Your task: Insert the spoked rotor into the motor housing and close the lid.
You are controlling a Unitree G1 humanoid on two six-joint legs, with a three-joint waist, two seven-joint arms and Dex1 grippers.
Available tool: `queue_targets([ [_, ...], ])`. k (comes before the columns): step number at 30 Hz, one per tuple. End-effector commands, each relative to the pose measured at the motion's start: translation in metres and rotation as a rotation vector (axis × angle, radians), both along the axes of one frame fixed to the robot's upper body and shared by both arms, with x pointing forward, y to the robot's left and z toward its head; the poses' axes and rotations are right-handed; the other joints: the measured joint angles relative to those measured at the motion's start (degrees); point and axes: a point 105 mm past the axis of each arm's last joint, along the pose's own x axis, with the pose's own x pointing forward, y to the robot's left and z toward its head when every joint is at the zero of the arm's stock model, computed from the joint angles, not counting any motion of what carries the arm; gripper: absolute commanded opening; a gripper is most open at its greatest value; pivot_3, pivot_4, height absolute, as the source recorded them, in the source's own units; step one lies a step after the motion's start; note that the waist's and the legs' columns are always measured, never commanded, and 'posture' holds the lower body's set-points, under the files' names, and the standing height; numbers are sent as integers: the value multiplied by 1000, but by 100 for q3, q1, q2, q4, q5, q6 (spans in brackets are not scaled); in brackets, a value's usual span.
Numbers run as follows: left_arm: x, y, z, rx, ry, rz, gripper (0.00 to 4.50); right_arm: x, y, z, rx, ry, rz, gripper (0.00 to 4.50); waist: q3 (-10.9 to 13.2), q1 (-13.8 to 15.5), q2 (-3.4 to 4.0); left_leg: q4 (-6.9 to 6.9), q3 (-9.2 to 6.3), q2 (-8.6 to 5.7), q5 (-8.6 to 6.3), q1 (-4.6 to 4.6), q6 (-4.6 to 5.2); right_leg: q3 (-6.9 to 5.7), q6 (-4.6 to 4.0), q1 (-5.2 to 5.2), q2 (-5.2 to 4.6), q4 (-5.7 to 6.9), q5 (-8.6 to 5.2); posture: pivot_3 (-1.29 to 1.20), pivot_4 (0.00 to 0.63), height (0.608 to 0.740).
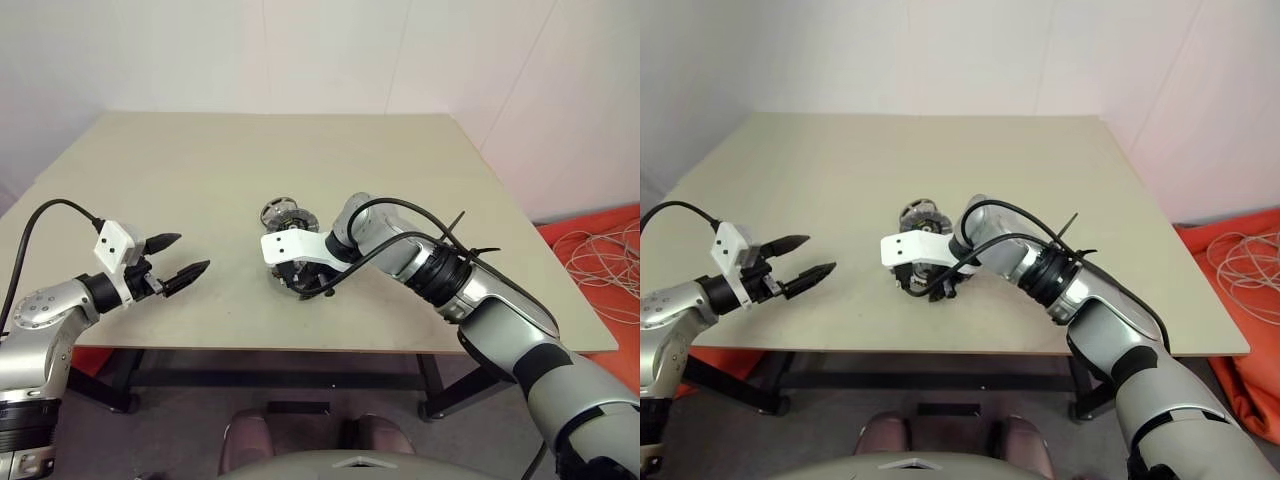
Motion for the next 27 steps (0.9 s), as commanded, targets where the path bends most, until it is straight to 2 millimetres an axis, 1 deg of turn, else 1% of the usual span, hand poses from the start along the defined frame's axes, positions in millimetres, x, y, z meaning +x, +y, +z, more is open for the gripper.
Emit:
queue_targets([
  [1, 3, -4, 11, 5, -39, -11, 4500, -1, 8, 17, 40, -54, 50, 101, 0, 1, 0, 0, 0, 0, 0, 0, 0, 0, 0, 0, 0, 0, 0, 0, 0, 740],
  [5, 4, -5, 11, 4, -39, -13, 4500, 1, 8, 14, 39, -64, 55, 101, -1, 0, -1, 0, 0, 1, 0, 5, 0, 0, 0, 4, 0, 1, 0, 0, 0, 740],
  [7, 4, -6, 11, 3, -39, -15, 4500, 6, 5, 11, 29, -93, 49, 101, -1, 0, -1, 0, 0, 0, 0, 4, 0, 0, 0, 3, 0, 1, 0, 0, 0, 740],
  [10, 5, -6, 11, 2, -38, -16, 4500, 12, 4, 8, 31, -132, 47, 689, -1, 0, -2, 1, 0, -1, 0, 4, 0, 0, 0, 4, 0, 1, 0, 0, 0, 740],
  [14, 4, -6, 11, 3, -35, -16, 4500, 10, 8, 18, 66, -120, 51, 2026, -1, -2, -2, 2, 0, 0, 0, 5, 0, 0, 0, 4, 0, 2, 0, 0, 0, 740],
  [17, 4, -6, 11, 3, -34, -16, 4500, 9, 10, 32, 110, -114, 45, 3174, -1, 0, -2, 2, 0, 0, 0, 4, 0, 0, 0, 4, 0, 2, 0, 0, 0, 740],
  [18, 4, -6, 11, 3, -34, -17, 4500, 8, 9, 36, 125, -109, 42, 3449, -1, 0, -1, 2, 0, 0, 0, 3, 0, 0, 0, 4, 0, 2, 0, 0, 0, 740],
  [19, 4, -6, 11, 3, -34, -17, 4500, 7, 8, 40, 136, -103, 39, 3838, -1, 0, -2, 2, 0, -1, 0, 2, 0, 0, 0, 4, 0, 2, 0, 0, 0, 740],
  [21, 4, -5, 12, 4, -35, -17, 4500, 5, 2, 45, 150, -91, 33, 4472, -1, 4, -2, 1, 0, 0, 0, 3, 0, 0, 0, 4, 0, 2, 0, 0, 0, 740],
  [24, 3, -4, 12, 5, -35, -16, 4500, 5, -14, 50, 180, -64, -19, 4472, -2, 14, -2, 2, 0, -1, 0, 3, 0, 0, 0, 6, 0, 0, 0, 0, 0, 740],
  [27, 3, -4, 11, 1, -36, -15, 4500, 13, -34, 53, 227, -25, -155, 4472, -2, 18, -4, 3, 0, -3, 0, 7, 0, 0, 1, 11, -1, 0, 0, 0, 0, 740],
])
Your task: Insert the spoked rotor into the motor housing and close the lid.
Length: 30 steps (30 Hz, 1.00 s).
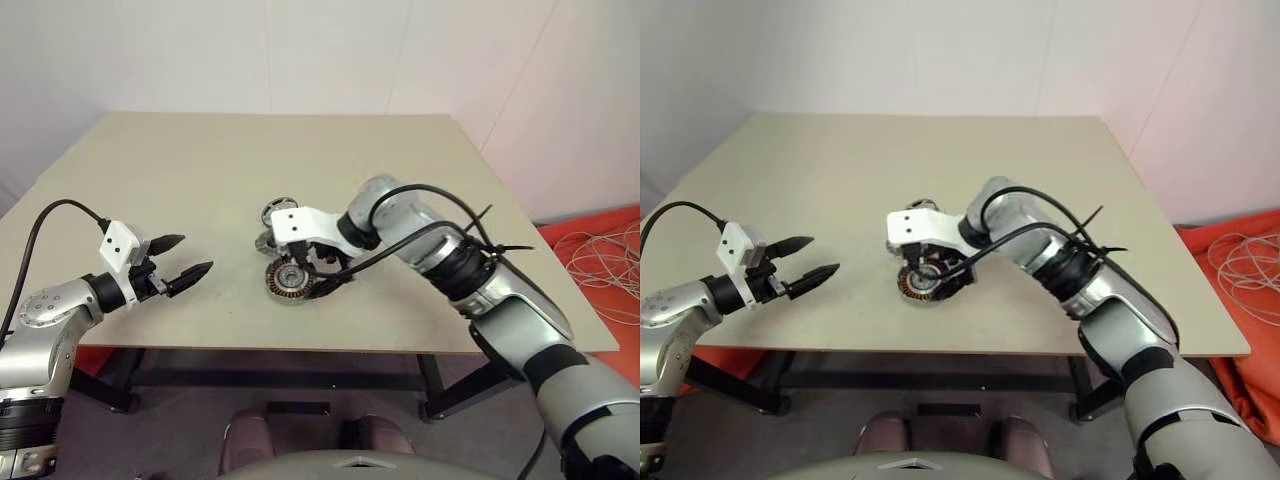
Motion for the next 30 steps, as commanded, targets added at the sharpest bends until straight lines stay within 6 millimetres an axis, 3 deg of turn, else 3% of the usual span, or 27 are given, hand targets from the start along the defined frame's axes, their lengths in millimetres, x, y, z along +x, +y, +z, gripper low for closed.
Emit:
queue_targets([
  [1, 1, 0, 14, 0, -53, -9, 4500, 9, -19, 14, 92, 23, -133, 4472, 0, 2, 0, 0, 0, 0, 0, 2, 0, 0, 0, 1, 0, 0, 0, 0, 0, 740],
  [7, 0, -2, 12, -14, -60, -9, 4500, 38, -55, 8, 307, 27, -430, 4472, -1, 2, -1, 3, 1, 0, 1, 2, -2, 0, 0, 0, 0, 0, 0, 0, 0, 740],
  [12, 2, 1, 11, 2, -83, 20, 4500, 71, -86, 4, 544, -161, -692, 4472, -2, -2, -2, 1, 3, -3, 1, 0, -2, -1, 0, -2, 0, -4, 0, 0, 0, 740],
  [17, 3, 4, 11, -9, -95, 36, 4500, 94, -112, -8, 672, -199, -968, 4472, -2, -15, 2, 1, 4, -5, 2, 1, -2, -1, 0, -3, 0, -3, 0, 0, 0, 740],
  [22, 1, 5, 8, -32, -80, 36, 4500, 86, -103, -35, 714, -92, -1030, 4472, -3, -17, 2, -3, 4, -4, 2, 2, -2, -2, 0, -1, 0, -4, 0, 0, 0, 740],
  [30, -4, 4, 5, -49, -59, 38, 4500, 79, -88, -59, 677, -67, -1019, 4472, -1, -18, 5, -4, 4, -5, 1, 1, -2, -3, 0, -4, -1, -5, 0, 0, 0, 740],
])
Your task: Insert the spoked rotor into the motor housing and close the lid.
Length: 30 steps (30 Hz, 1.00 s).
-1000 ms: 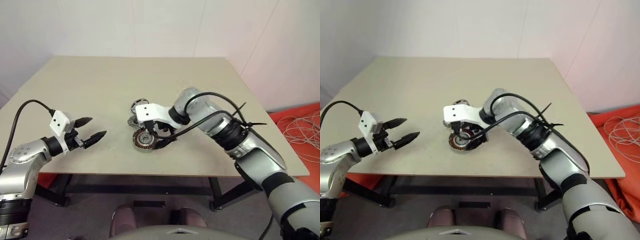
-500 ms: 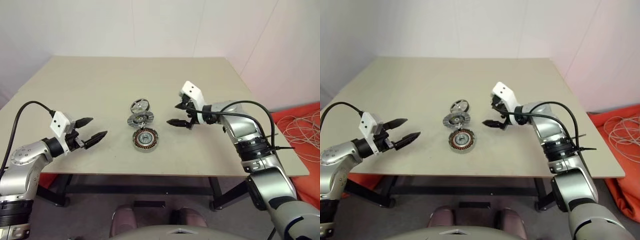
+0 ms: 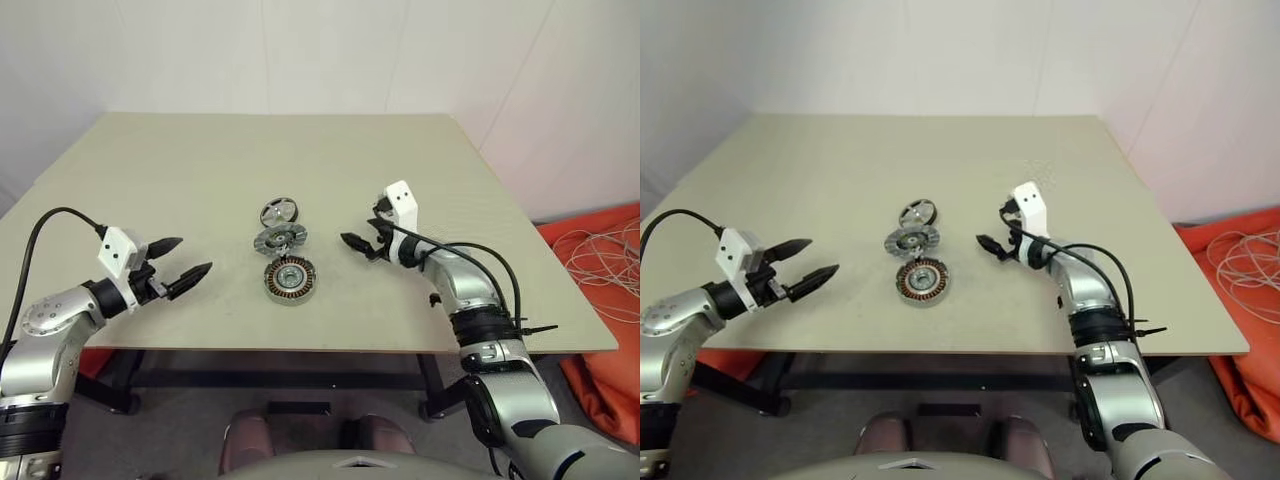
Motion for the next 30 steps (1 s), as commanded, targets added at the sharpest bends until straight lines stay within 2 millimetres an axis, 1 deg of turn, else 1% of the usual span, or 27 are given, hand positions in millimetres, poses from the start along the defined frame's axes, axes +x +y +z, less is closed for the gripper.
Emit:
queue_targets([
  [1, 0, 1, 15, -9, -54, 5, 4500, 4, 3, 3, -2, -35, -8, 4472, 0, -2, 0, 1, 0, 0, 0, 1, 0, 0, 0, 2, 0, 0, 0, 0, 0, 740],
  [4, 0, 0, 14, -11, -55, 6, 4500, 5, 2, -4, -23, -30, -15, 4472, 0, 2, 0, 2, 0, -3, 0, 1, 0, 0, 1, 5, -3, -5, 0, 0, 0, 740],
  [8, -1, -1, 14, -19, -50, 8, 4500, 6, -3, -14, -64, -18, -32, 4472, 0, -1, 0, 3, 0, -3, 0, 2, 0, 0, 1, 7, -4, -6, 0, 0, 0, 740],
  [14, -1, -1, 14, -18, -51, 8, 4500, 6, -8, -22, -97, -12, -30, 4472, -1, -2, 0, 2, 0, -3, 0, 1, 0, 0, 0, 5, -4, -5, 0, 0, 0, 740],
  [16, -1, -2, 14, -18, -51, 8, 4500, 5, -9, -25, -118, -11, -25, 4096, -1, -2, 0, 1, 0, -3, 0, 1, 0, -1, 0, 5, -3, -5, 0, 0, 0, 740],
  [18, -2, -2, 14, -18, -48, 4, 4500, 4, -9, -27, -124, -11, -23, 3546, -1, -2, 0, 1, 0, -3, 0, 1, 0, -1, 0, 5, -3, -5, 0, 0, 0, 740],
  [26, -2, -2, 14, -22, -45, -1, 4500, 1, -11, -30, -163, -25, -6, 682, -1, -5, 0, 2, 0, -3, 0, 3, 0, -1, 1, 6, -3, -5, 0, 0, 0, 740],
  [27, -2, -2, 14, -22, -45, -1, 4500, 1, -11, -29, -163, -28, -2, 559, -1, -5, 0, 2, 0, -3, 0, 2, 0, -1, 1, 7, -3, -5, 0, 0, 0, 740],
  [30, -1, -2, 14, -21, -46, -1, 4500, 1, -7, -23, -169, -48, 26, 564, -1, -4, 0, 3, 0, -3, 0, 3, 0, -1, 1, 7, -3, -5, 0, 0, 0, 740],
])
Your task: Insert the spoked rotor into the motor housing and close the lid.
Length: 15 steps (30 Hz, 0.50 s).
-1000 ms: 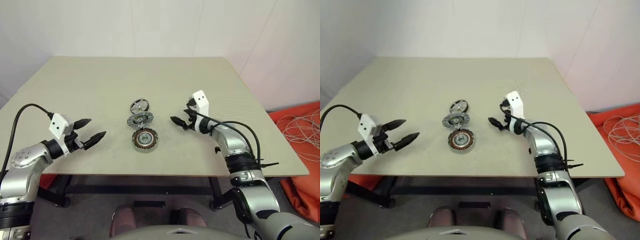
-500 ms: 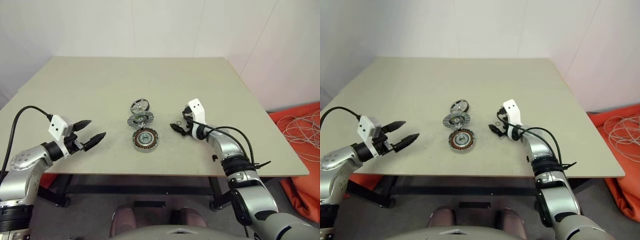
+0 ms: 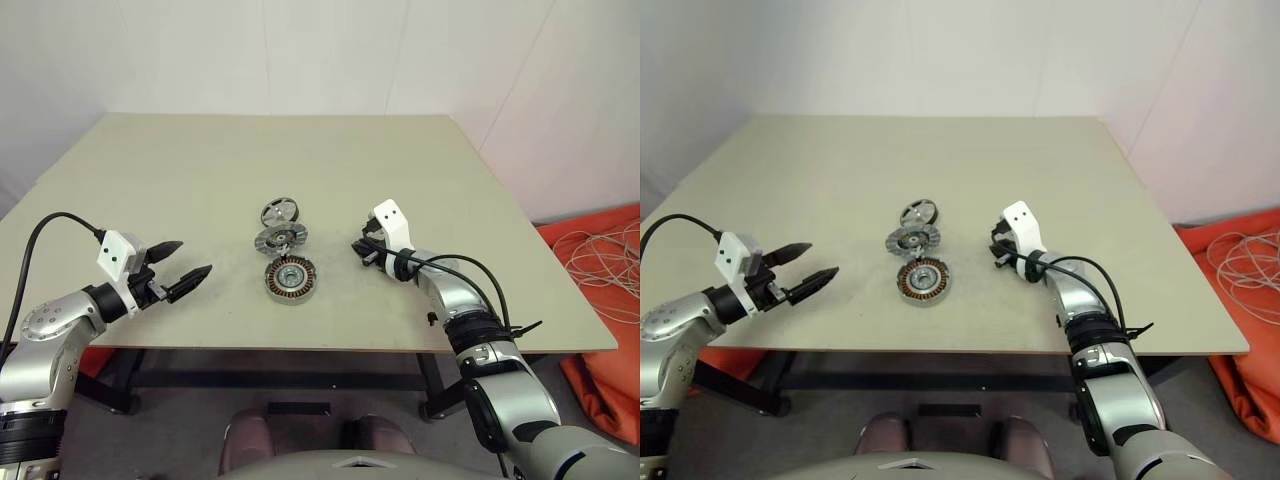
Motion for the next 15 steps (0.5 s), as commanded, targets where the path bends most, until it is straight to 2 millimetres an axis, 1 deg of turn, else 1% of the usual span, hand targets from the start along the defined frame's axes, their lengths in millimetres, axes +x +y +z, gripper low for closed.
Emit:
queue_targets([
  [1, 1, 0, 14, 1, -56, -7, 4500, 0, 4, 14, -11, -41, 55, 564, 0, 1, 0, 0, 0, 0, 0, 0, 0, 0, 0, 0, 0, 0, 0, 0, 0, 740],
  [3, 1, -1, 15, 0, -59, -20, 4500, -6, 10, 20, -3, -29, 126, 564, 0, 1, 0, 0, 0, 0, 0, -1, 0, 0, 0, 0, 0, 0, 0, 0, 0, 740],
  [6, -2, -5, 16, -23, -54, -50, 4500, -19, 22, 34, 23, -7, 259, 564, 0, 8, 0, -2, 0, 1, 0, -3, 0, -1, 0, -2, 1, 0, 0, 0, 0, 740],
  [9, -4, -6, 18, -41, -48, -72, 4500, -33, 29, 49, 18, -1, 390, 564, 0, 12, 0, -3, 0, 1, -1, -4, 1, -1, 0, -2, 1, 0, 0, 0, 0, 740],
  [12, -6, -7, 18, -49, -40, -86, 4500, -43, 34, 61, 20, 5, 480, 564, 0, 17, 0, -3, 0, 1, -1, -2, 2, -1, 1, 1, 1, -2, 0, 0, 0, 740],
  [15, -12, -7, 12, -31, -15, -110, 4500, -59, 52, 82, 30, -13, 650, 564, 0, 17, 0, -2, 0, 2, -1, -2, 2, -2, 2, 1, 1, -5, -1, 0, 0, 740],
])
